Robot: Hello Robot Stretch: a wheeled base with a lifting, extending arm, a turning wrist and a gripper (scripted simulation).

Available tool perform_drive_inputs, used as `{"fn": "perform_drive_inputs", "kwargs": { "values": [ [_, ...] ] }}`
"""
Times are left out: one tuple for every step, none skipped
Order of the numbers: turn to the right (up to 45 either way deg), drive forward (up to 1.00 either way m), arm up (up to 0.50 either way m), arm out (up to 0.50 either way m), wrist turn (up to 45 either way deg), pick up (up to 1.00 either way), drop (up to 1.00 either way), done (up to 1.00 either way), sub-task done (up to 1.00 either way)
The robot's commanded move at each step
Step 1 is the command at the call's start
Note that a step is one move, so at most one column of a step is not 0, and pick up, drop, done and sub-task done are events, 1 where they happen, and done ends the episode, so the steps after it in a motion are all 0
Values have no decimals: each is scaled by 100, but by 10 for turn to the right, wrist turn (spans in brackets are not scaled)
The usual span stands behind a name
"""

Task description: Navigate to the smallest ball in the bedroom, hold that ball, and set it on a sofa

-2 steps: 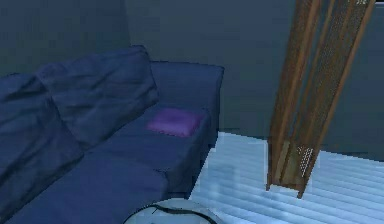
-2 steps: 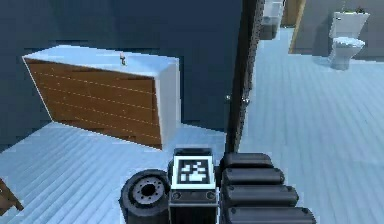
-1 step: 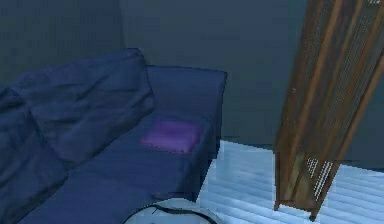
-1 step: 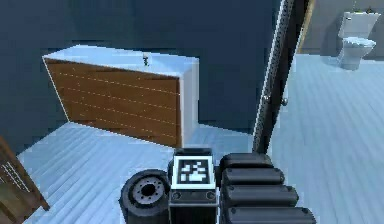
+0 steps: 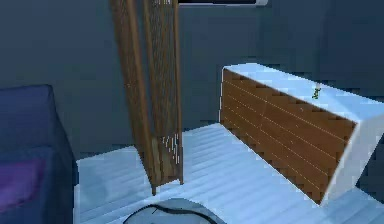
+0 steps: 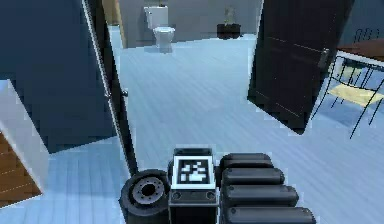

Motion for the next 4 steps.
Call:
{"fn": "perform_drive_inputs", "kwargs": {
  "values": [
    [450,0,0,0,0,0,0,0,0],
    [120,0,0,0,0,0,0,0,0],
    [0,25,0,0,0,0,0,0,0],
    [-450,0,0,0,0,0,0,0,0]
  ]
}}
